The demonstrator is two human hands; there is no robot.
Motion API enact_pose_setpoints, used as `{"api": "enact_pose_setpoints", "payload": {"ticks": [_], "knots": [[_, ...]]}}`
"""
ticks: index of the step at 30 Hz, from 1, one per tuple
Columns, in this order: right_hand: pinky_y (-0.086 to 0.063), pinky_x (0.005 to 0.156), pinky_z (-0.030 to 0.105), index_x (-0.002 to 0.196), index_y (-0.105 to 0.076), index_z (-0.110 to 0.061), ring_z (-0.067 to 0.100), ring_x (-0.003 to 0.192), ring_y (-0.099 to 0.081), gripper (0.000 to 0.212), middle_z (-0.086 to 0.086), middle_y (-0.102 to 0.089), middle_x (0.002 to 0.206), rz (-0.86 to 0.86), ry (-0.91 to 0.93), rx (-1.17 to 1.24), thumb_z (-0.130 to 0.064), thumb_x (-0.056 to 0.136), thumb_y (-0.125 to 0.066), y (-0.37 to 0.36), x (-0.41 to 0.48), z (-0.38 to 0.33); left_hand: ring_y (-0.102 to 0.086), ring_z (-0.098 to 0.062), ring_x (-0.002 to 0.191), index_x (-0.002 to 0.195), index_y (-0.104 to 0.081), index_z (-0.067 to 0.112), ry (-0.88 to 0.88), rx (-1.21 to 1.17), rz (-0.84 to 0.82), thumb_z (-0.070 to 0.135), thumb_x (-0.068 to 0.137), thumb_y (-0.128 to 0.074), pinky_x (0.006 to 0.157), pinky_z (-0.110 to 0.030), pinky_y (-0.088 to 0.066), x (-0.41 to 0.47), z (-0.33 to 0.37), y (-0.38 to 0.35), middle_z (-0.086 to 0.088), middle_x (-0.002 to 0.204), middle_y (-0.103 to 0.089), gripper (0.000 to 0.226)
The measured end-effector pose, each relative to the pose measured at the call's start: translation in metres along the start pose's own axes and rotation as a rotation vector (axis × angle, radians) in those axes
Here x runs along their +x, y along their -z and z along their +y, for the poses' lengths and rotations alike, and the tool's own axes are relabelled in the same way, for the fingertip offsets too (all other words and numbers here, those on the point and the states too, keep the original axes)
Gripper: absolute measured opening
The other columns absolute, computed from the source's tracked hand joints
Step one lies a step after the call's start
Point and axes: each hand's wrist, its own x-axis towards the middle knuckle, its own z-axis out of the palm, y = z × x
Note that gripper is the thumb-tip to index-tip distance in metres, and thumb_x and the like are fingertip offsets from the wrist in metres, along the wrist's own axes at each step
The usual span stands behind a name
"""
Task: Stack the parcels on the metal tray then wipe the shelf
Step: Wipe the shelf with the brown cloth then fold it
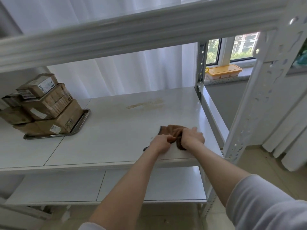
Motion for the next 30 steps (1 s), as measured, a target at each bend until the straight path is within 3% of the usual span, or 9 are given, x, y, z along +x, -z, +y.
{"api": "enact_pose_setpoints", "payload": {"ticks": [4, 8, 12, 17, 19, 22, 25, 27, 30], "knots": [[-0.042, 0.088, 0.035, 0.133, -0.05, -0.012, 0.032, 0.119, -0.043, 0.04, 0.01, -0.039, 0.133, -0.018, -0.053, -0.051, -0.023, 0.094, -0.049, 0.007, -0.002, -0.001, -0.059, -0.022, 0.11, 0.114, -0.068, 0.034, -0.073, 0.003, -0.043, 0.013, 0.092, -0.045, 0.097, -0.037, -0.047, -0.005, 0.01, -0.016, 0.004, 0.12, -0.067, 0.038], [-0.04, 0.097, 0.037, 0.131, -0.05, -0.01, 0.034, 0.125, -0.039, 0.038, 0.012, -0.035, 0.139, -0.028, 0.091, -0.023, -0.02, 0.096, -0.04, 0.003, -0.01, -0.027, -0.058, -0.027, 0.109, 0.116, -0.067, 0.026, 0.041, 0.01, 0.138, 0.001, 0.089, -0.042, 0.09, -0.031, -0.047, -0.019, -0.023, 0.001, -0.007, 0.12, -0.064, 0.044], [-0.045, 0.093, 0.04, 0.128, -0.047, -0.013, 0.034, 0.121, -0.044, 0.036, 0.013, -0.037, 0.135, 0.017, 0.255, 0.06, -0.015, 0.092, -0.048, -0.019, -0.016, -0.062, -0.055, -0.027, 0.112, 0.121, -0.056, 0.022, 0.199, 0.065, 0.242, -0.006, 0.087, -0.031, 0.09, -0.032, -0.044, -0.038, -0.084, 0.025, -0.009, 0.124, -0.057, 0.05], [-0.043, 0.098, 0.04, 0.133, -0.052, -0.025, 0.032, 0.128, -0.04, 0.041, 0.009, -0.039, 0.141, -0.11, 0.428, -0.011, -0.015, 0.094, -0.042, -0.045, -0.013, -0.124, -0.048, -0.029, 0.118, 0.127, -0.054, 0.024, 0.359, -0.004, 0.313, 0.006, 0.093, -0.033, 0.101, -0.035, -0.041, -0.048, -0.149, 0.055, -0.008, 0.134, -0.037, 0.043], [-0.041, 0.103, 0.043, 0.134, -0.052, -0.026, 0.033, 0.133, -0.037, 0.04, 0.009, -0.041, 0.142, -0.173, 0.478, -0.018, -0.022, 0.095, -0.042, -0.056, -0.007, -0.153, -0.048, -0.029, 0.111, 0.129, -0.052, 0.023, 0.422, -0.062, 0.343, 0.014, 0.095, -0.035, 0.094, -0.033, -0.041, -0.045, -0.174, 0.064, -0.007, 0.133, -0.035, 0.039], [-0.024, 0.116, 0.046, 0.142, -0.045, -0.029, 0.036, 0.145, -0.015, 0.043, 0.009, -0.032, 0.15, -0.265, 0.52, -0.066, -0.03, 0.099, -0.037, -0.071, 0.001, -0.195, -0.049, -0.028, 0.111, 0.134, -0.048, 0.022, 0.503, -0.162, 0.359, 0.024, 0.096, -0.036, 0.083, -0.028, -0.035, -0.038, -0.213, 0.08, -0.002, 0.135, -0.04, 0.04], [-0.014, 0.119, 0.044, 0.147, -0.034, -0.033, 0.034, 0.148, -0.002, 0.047, 0.006, -0.016, 0.159, -0.292, 0.545, -0.105, -0.031, 0.1, -0.035, -0.08, 0.01, -0.236, -0.043, -0.028, 0.127, 0.142, -0.04, 0.027, 0.519, -0.114, 0.304, 0.02, 0.096, -0.032, 0.098, -0.035, -0.038, -0.031, -0.245, 0.102, -0.004, 0.146, -0.029, 0.047], [-0.011, 0.119, 0.043, 0.148, -0.031, -0.033, 0.033, 0.148, 0.001, 0.049, 0.005, -0.009, 0.161, -0.317, 0.55, -0.109, -0.034, 0.1, -0.037, -0.086, 0.015, -0.264, -0.027, -0.028, 0.141, 0.146, -0.034, 0.03, 0.509, -0.056, 0.28, 0.018, 0.097, -0.03, 0.112, -0.038, -0.028, -0.028, -0.261, 0.117, -0.006, 0.156, -0.016, 0.051], [-0.011, 0.12, 0.043, 0.15, -0.028, -0.032, 0.033, 0.148, 0.002, 0.053, 0.004, -0.008, 0.161, -0.35, 0.564, -0.129, -0.041, 0.099, -0.039, -0.094, 0.025, -0.301, -0.006, -0.027, 0.148, 0.149, -0.024, 0.032, 0.495, 0.003, 0.205, 0.024, 0.1, -0.027, 0.12, -0.039, -0.012, -0.014, -0.286, 0.139, -0.012, 0.16, -0.004, 0.05]]}}
